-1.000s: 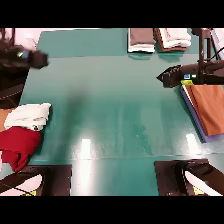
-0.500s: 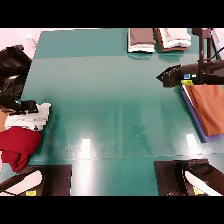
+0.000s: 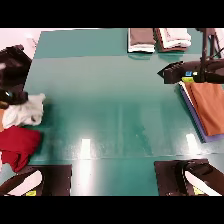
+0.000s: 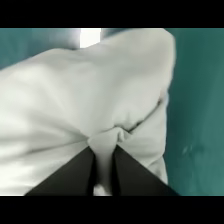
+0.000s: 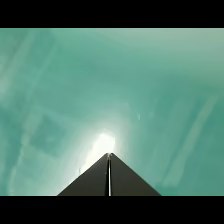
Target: Fold the shirts.
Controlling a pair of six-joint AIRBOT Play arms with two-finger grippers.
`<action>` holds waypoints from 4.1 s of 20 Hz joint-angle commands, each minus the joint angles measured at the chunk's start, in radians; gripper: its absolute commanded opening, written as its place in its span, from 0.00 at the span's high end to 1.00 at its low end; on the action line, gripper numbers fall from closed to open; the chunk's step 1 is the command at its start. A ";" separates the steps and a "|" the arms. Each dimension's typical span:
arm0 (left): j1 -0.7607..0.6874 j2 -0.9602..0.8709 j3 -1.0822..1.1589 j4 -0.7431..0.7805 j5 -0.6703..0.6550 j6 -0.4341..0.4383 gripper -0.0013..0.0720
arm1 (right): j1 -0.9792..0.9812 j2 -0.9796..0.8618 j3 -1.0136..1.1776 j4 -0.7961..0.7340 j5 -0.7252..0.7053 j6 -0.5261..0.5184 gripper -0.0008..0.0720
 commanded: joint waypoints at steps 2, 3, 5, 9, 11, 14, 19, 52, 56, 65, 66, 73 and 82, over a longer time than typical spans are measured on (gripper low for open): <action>-0.172 0.133 0.262 -0.020 -0.023 0.002 0.94 | -0.038 0.058 0.000 0.000 -0.172 0.000 0.96; -0.238 0.141 0.316 -0.020 -0.039 0.002 0.94 | -0.058 0.074 0.000 0.000 -0.197 0.000 0.96; -0.393 0.140 0.402 -0.020 -0.054 0.001 0.94 | -0.110 0.103 0.000 0.008 -0.206 0.000 0.96; -0.682 0.113 0.426 -0.020 0.006 -0.005 0.94 | -0.193 0.140 0.000 0.009 -0.197 0.001 0.96; -0.809 0.052 0.426 -0.021 0.022 -0.005 0.94 | -0.217 0.142 0.000 0.010 -0.184 0.001 0.96; -0.980 -0.103 0.426 -0.069 0.071 0.000 0.94 | -0.214 0.122 0.000 0.009 -0.143 0.001 0.96; -1.111 -0.314 0.426 -0.191 0.190 0.038 0.25 | -0.191 0.074 0.000 0.008 -0.117 0.001 0.96; -0.666 -0.676 0.393 -0.621 0.129 0.172 0.94 | -0.154 -0.086 -0.541 0.280 0.169 -0.008 0.36; -0.666 -0.675 0.411 -0.580 0.098 0.171 0.94 | -0.154 -0.180 -0.643 0.397 0.023 -0.030 0.38; -0.663 -0.654 0.427 -0.538 0.067 0.168 0.94 | -0.033 -0.216 -0.624 0.373 -0.115 -0.109 0.96; -0.654 -0.621 0.441 -0.534 0.074 0.167 0.94 | -0.034 -0.177 -0.587 0.344 -0.097 -0.108 0.97; -0.562 -0.146 0.549 -0.518 0.175 0.187 0.94 | -0.154 0.127 -0.045 0.207 0.055 -0.056 0.97; -0.717 0.084 0.516 -0.376 0.084 0.207 0.94 | -0.122 0.024 0.274 0.202 0.223 0.009 0.97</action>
